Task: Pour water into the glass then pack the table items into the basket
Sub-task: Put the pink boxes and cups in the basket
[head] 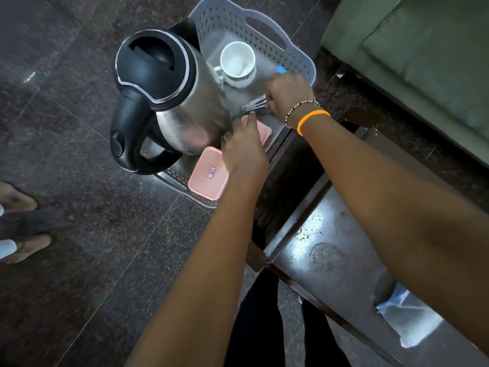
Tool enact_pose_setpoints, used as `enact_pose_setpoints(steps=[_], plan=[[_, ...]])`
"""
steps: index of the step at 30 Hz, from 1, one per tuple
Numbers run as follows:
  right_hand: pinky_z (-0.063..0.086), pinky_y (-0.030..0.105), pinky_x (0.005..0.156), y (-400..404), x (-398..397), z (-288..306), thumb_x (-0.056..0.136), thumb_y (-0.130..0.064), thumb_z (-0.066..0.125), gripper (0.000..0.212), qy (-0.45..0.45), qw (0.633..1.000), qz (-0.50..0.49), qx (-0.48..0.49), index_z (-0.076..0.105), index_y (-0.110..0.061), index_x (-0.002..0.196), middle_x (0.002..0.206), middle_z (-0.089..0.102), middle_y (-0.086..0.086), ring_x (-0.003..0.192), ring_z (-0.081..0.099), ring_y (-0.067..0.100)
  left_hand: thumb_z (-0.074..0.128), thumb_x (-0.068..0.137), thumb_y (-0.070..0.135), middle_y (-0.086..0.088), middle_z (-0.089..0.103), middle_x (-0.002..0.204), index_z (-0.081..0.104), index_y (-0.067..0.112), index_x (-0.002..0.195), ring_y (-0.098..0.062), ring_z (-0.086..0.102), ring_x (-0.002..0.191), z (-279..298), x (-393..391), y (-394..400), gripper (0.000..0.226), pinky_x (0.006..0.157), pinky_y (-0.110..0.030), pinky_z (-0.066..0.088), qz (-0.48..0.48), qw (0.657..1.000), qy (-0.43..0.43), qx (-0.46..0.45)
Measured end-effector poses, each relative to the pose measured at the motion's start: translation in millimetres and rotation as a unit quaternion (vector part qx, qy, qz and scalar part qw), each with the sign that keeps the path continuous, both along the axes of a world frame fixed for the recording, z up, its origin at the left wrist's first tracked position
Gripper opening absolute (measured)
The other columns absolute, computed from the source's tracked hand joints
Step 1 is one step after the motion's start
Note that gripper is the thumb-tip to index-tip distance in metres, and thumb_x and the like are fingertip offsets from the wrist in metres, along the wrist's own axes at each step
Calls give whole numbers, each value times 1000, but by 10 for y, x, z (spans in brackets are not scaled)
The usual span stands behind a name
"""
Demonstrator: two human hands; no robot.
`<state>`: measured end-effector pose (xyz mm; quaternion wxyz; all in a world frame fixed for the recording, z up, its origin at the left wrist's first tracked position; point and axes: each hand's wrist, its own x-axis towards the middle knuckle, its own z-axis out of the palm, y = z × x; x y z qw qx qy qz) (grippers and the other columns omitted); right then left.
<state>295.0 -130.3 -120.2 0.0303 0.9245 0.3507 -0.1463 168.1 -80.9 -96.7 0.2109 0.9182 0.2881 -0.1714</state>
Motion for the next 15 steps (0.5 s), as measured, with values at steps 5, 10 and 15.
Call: enact_pose_setpoints(steps=[5, 10, 15], plan=[[45, 40, 95, -130, -40, 56, 88, -7, 52, 24, 87, 992, -50, 72, 66, -5, 108, 114, 65, 21, 111, 56, 37, 48, 89, 7, -13, 28, 149, 23, 9, 147, -35, 37, 129, -11, 96, -11, 63, 107, -40, 31, -11, 999, 45, -1], [45, 33, 90, -622, -324, 279, 83, -4, 53, 22, 105, 933, -188, 289, 69, -7, 97, 107, 66, 14, 100, 61, 29, 44, 88, 5, -16, 45, 135, 54, 5, 125, -35, 43, 123, 220, 77, -284, 38, 101, -40, 34, 8, 998, -58, -4], [40, 19, 64, -1481, -1032, 434, 76, 0, 57, 14, 64, 848, -338, 402, 69, -5, 82, 82, 64, 11, 62, 49, 9, 44, 85, -2, -14, 55, 119, 63, 9, 114, -32, 54, 108, 439, -222, -942, 36, 94, -35, 38, 6, 982, -160, -98]])
